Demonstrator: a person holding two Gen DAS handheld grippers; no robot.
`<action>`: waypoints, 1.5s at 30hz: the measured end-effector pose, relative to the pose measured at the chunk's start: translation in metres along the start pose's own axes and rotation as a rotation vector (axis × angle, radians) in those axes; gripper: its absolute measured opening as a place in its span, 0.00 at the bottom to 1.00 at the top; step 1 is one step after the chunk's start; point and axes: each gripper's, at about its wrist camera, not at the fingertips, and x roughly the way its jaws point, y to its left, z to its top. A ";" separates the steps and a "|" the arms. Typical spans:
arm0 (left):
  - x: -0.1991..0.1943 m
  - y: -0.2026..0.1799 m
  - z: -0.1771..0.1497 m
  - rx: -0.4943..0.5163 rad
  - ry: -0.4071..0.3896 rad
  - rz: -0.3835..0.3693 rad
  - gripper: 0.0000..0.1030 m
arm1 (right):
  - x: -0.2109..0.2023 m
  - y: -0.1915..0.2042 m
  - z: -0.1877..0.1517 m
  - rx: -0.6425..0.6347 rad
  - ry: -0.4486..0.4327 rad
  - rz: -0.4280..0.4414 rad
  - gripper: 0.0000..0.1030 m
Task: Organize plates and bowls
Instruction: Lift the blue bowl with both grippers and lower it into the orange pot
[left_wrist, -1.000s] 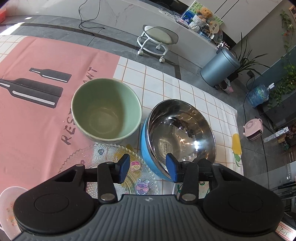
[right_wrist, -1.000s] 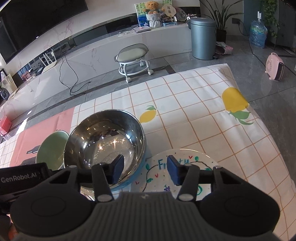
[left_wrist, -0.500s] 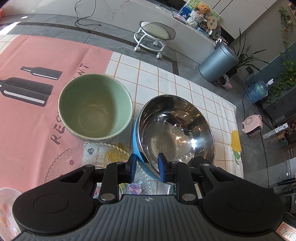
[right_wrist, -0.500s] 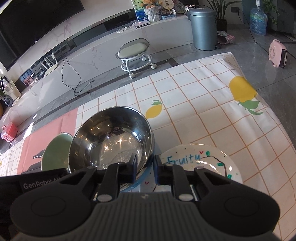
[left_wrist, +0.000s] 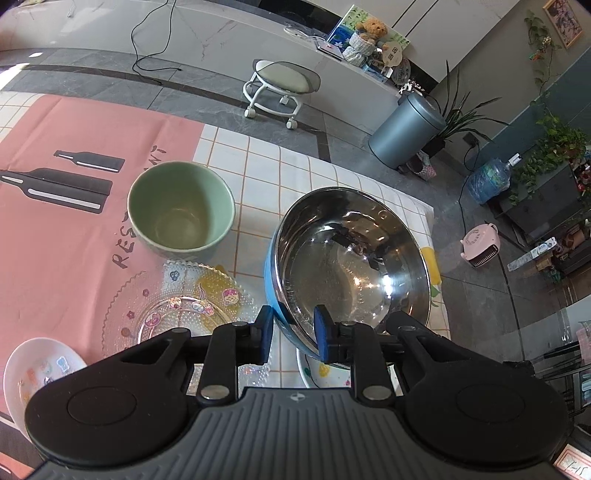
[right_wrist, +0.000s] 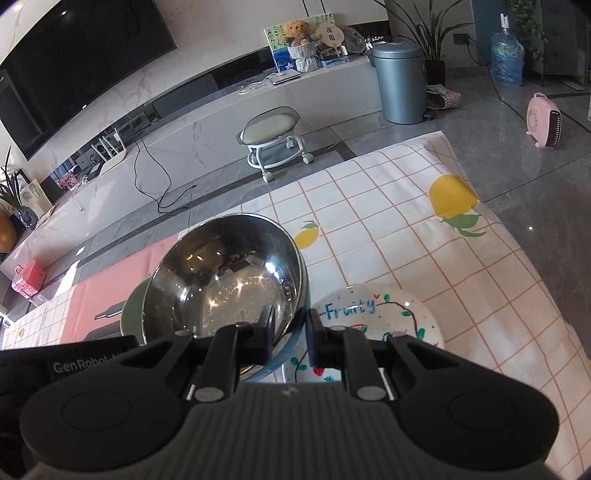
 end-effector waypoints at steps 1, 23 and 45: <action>-0.005 -0.001 -0.002 0.003 -0.005 -0.004 0.25 | -0.007 -0.002 -0.001 0.009 -0.005 0.004 0.15; -0.128 0.046 -0.076 -0.022 -0.150 -0.014 0.25 | -0.122 0.037 -0.091 -0.031 -0.052 0.137 0.16; -0.161 0.130 -0.132 -0.132 -0.036 0.009 0.25 | -0.138 0.082 -0.175 -0.104 0.141 0.217 0.16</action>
